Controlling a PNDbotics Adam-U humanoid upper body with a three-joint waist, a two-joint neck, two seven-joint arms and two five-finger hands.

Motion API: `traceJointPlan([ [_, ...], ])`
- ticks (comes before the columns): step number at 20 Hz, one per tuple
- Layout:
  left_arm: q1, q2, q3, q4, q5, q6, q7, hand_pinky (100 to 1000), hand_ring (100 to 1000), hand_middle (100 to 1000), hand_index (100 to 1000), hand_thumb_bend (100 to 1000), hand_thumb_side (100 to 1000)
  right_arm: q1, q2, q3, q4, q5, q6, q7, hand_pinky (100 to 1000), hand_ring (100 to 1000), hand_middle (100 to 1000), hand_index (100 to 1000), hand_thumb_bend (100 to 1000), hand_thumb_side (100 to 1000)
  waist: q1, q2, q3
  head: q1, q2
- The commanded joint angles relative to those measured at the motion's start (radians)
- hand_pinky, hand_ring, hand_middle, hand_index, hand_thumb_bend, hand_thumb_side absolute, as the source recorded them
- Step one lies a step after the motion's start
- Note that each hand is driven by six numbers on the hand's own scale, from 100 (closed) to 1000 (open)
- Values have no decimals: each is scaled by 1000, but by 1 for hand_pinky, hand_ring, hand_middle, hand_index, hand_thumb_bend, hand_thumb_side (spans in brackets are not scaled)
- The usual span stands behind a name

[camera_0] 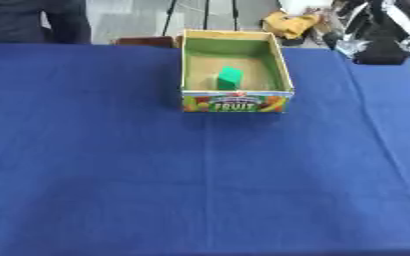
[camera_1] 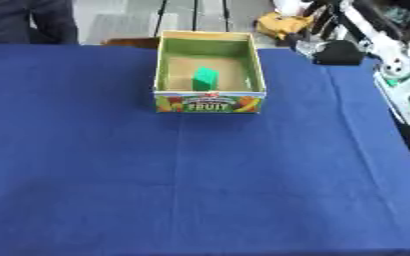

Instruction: Pick up objects on the table and place them in the box.

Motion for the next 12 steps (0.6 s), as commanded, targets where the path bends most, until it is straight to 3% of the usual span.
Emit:
traceJointPlan([
  [1,-1,9,13,-12,-4,-1,7,648,835,710,775,648,687,49,-11,-46,-94,-86,16,-58,459,533,668,884,321,469,7,-9,-10,17,-10],
  [4,-4,4,13,-12,-3,-1,8,648,836,710,774,644,687,125,30,-71,-131,-150,29,-117,440,515,648,880,286,478,14,-1,-26,28,-11],
  [6,-7,2,14,-12,-4,0,9,648,836,710,775,651,684,172,48,-69,-140,-224,29,-151,436,513,643,880,303,438,19,3,-36,36,-17],
  [7,-8,2,15,-13,-5,0,10,648,836,711,775,643,688,193,51,-66,-144,-255,26,-158,437,514,644,880,307,500,21,5,-37,41,-20],
  [12,-4,0,16,-13,-4,-1,14,648,837,710,774,642,688,262,88,-77,-156,-331,17,-170,435,514,640,882,320,516,28,6,-38,52,-22],
])
